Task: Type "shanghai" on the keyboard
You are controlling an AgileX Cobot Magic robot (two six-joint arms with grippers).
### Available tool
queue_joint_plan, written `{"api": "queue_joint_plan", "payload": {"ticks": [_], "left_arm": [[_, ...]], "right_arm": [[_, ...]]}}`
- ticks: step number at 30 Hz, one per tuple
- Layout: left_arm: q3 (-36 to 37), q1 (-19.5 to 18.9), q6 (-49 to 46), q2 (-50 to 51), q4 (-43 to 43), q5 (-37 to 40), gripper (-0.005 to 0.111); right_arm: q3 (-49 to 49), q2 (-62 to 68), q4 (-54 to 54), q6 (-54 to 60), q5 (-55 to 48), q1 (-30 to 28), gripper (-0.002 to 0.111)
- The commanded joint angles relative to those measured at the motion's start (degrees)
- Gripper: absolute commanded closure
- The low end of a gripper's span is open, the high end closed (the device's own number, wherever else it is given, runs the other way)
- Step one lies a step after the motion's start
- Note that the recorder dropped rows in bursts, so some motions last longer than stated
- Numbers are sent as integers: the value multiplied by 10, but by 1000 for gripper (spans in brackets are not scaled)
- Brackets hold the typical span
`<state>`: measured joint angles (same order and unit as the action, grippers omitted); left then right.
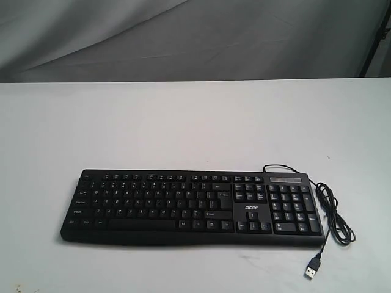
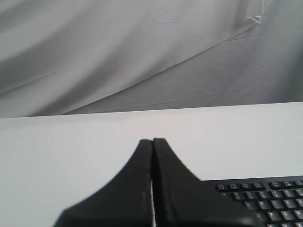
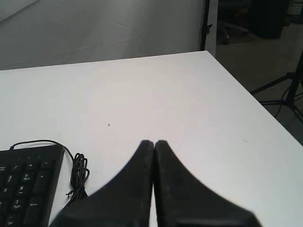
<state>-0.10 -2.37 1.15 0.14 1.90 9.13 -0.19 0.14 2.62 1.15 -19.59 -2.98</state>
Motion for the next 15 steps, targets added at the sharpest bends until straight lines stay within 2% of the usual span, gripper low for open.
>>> {"api": "queue_joint_plan", "payload": {"ticks": [1, 4, 11, 12, 13, 14, 15], "left_arm": [[1, 4, 2, -1, 0, -3, 107], [1, 4, 2, -1, 0, -3, 107], [1, 4, 2, -1, 0, -3, 107], [1, 4, 2, -1, 0, -3, 107], [1, 4, 2, -1, 0, -3, 107], [1, 4, 2, -1, 0, -3, 107], [1, 4, 2, -1, 0, -3, 107]], "right_arm": [[2, -1, -32, 8, 104, -4, 108], [2, -1, -18, -2, 313, -4, 108], [2, -1, -18, -11, 504, -4, 108], [2, -1, -18, -65, 555, -4, 108], [2, -1, -36, -212, 613, -4, 108], [2, -1, -40, -288, 644, -4, 108], [-4, -1, -41, -296, 650, -4, 108]]}}
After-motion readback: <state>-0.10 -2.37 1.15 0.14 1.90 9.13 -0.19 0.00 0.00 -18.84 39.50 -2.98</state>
